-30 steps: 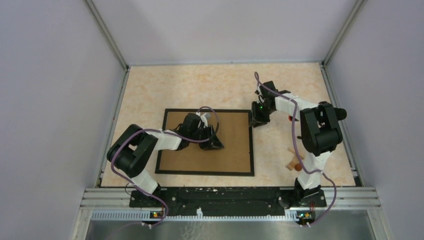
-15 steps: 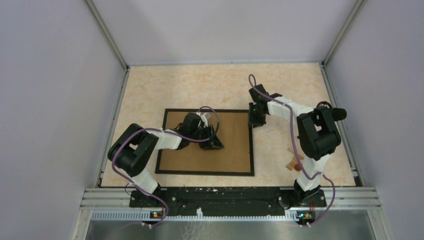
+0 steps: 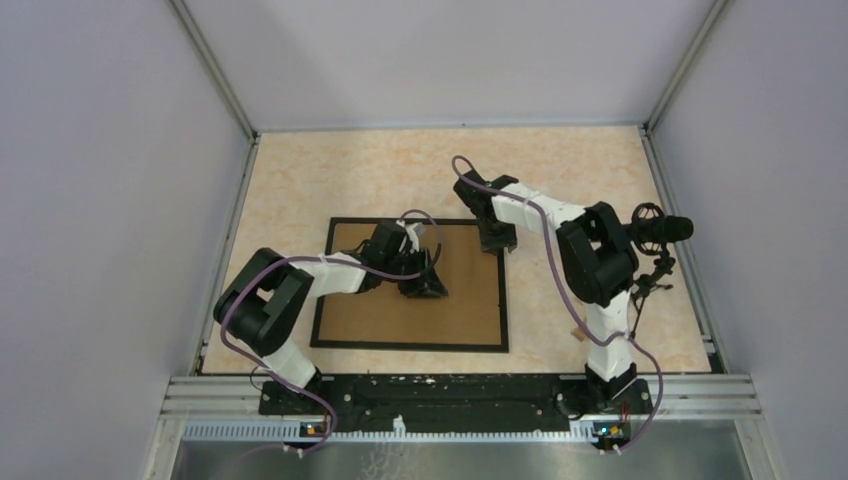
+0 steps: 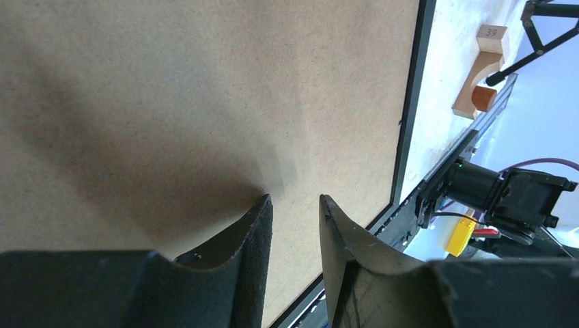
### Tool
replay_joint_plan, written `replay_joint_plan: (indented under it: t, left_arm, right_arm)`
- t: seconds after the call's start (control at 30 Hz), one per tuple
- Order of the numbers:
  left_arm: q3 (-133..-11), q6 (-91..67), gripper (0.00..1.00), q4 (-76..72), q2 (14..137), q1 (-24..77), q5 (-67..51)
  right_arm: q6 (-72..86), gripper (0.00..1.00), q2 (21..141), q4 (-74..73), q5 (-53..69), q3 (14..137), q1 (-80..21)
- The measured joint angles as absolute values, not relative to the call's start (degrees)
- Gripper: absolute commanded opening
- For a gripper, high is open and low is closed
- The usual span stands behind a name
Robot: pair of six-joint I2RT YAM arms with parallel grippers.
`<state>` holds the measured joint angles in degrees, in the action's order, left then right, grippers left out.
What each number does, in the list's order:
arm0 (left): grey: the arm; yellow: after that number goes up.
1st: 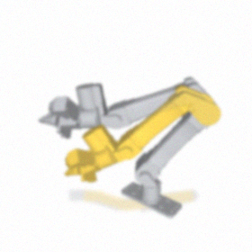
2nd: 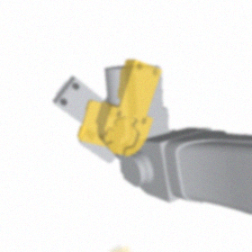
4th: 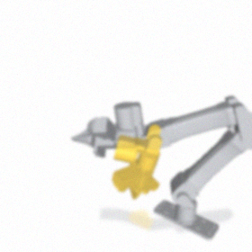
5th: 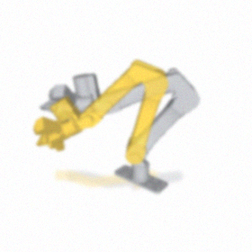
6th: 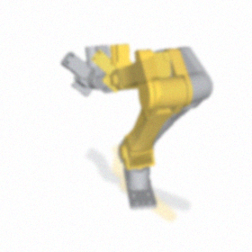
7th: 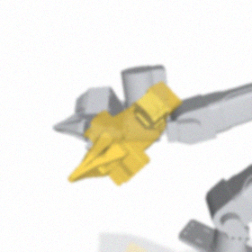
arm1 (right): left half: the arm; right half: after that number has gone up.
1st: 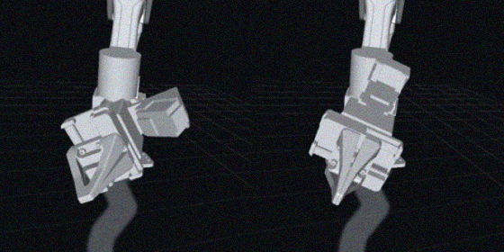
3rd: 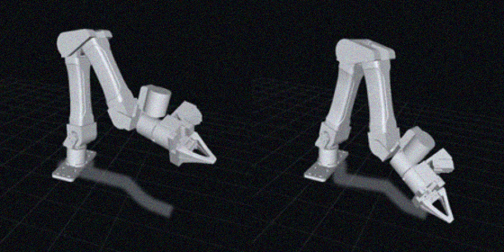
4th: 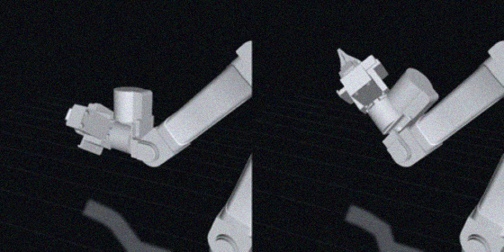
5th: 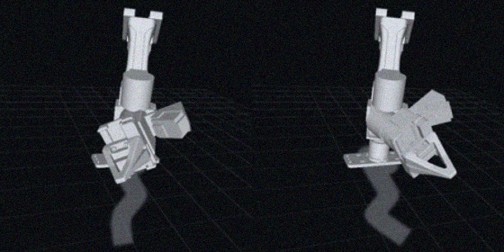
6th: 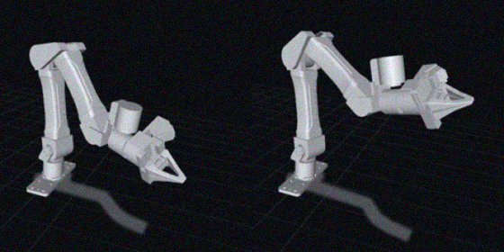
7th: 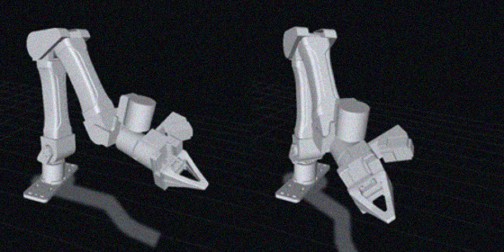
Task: Put the photo into the frame
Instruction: Install the photo frame at the center of the board.
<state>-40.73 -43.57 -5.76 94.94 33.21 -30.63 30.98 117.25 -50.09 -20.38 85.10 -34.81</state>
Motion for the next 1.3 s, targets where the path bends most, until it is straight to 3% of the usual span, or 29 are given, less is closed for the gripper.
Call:
replay_joint_plan:
  t: [0.3, 0.5, 0.6, 0.77, 1.0, 1.3]
  left_arm:
    - [-41.1, -41.82, 0.43, -0.82, 92.25, 33.15, -27.18]
    - [-41.25, -39.75, 0.62, 5.78, 87.7, 33.04, -22.81]
    - [-41.91, -38.17, 0.73, 12.36, 83.59, 32.97, -20.49]
    - [-42.96, -37.87, 0.87, 20.82, 72.99, 32.88, -20.53]
    - [-36.69, -49.67, 0.89, 27.9, 58.26, 35.29, -23.11]
    - [-25.78, -76.64, 0.9, 29.52, 52.8, 39.94, -19.64]
  right_arm:
    - [27.35, 0.46, 128.01, -64.88, -25.21, 100.25, -37.34]
    - [25.02, 0.54, 132.84, -72.42, -29.56, 107.98, -39.38]
    - [24.34, 0.63, 131.55, -72.58, -28.75, 108.2, -38.92]
    - [23.81, 0.82, 124.92, -61.36, -15.4, 105.56, -37.65]
    - [16.75, 0.85, 115.72, -45.65, 4.78, 102.52, -29.32]
    - [6.9, 0.84, 134.56, -43.03, 13.82, 117.75, -25.26]
